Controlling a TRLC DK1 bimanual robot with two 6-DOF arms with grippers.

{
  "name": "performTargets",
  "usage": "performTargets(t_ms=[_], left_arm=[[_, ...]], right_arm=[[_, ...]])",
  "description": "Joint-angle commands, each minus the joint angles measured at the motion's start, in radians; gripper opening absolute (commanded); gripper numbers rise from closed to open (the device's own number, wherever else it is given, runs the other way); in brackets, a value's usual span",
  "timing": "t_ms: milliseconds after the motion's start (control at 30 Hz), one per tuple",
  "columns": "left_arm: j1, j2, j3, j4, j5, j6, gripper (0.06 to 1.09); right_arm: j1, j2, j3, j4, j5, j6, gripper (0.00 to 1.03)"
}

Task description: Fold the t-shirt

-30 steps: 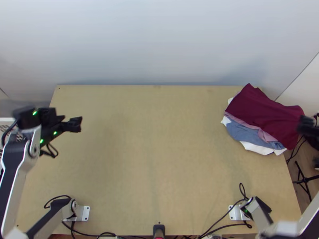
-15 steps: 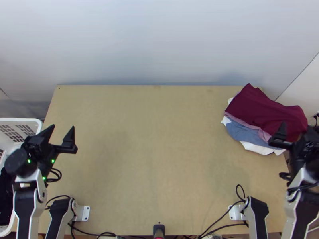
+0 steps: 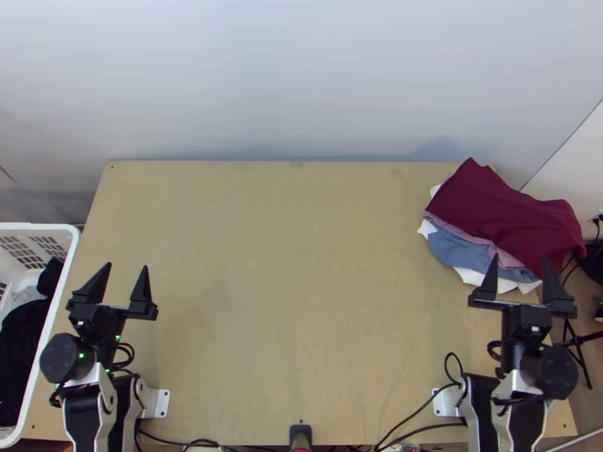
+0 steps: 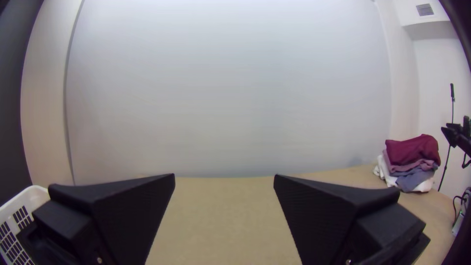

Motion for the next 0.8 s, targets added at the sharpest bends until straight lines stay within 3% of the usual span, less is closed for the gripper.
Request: performTargets(t_ms=[0, 133, 200, 333, 767], left_arm=[[0.013, -0.058, -0.114, 0.031, 0.004, -0.037, 1.04], [0.013, -0.058, -0.159, 0.04, 0.002, -0.034, 1.04], [0.013, -0.058, -0.17, 0.04, 0.004, -0.036, 1.04], [0.013, -0.058, -0.176, 0.024, 0.002, -0.028, 1.04], [0.013, -0.054, -0.167, -0.049, 0.002, 0.03, 1.04]], right_arm=[[0.028, -0.082, -0.165, 0.06, 0.02, -0.026, 0.98], [0.016, -0.081, -0.243, 0.049, 0.02, -0.021, 0.98], [0.002, -0.081, -0.26, -0.04, 0.02, -0.023, 0.98], [0.007, -0.081, -0.254, -0.086, 0.02, -0.03, 0.98], [0.005, -0.078, -0.254, -0.089, 0.021, -0.023, 0.98]])
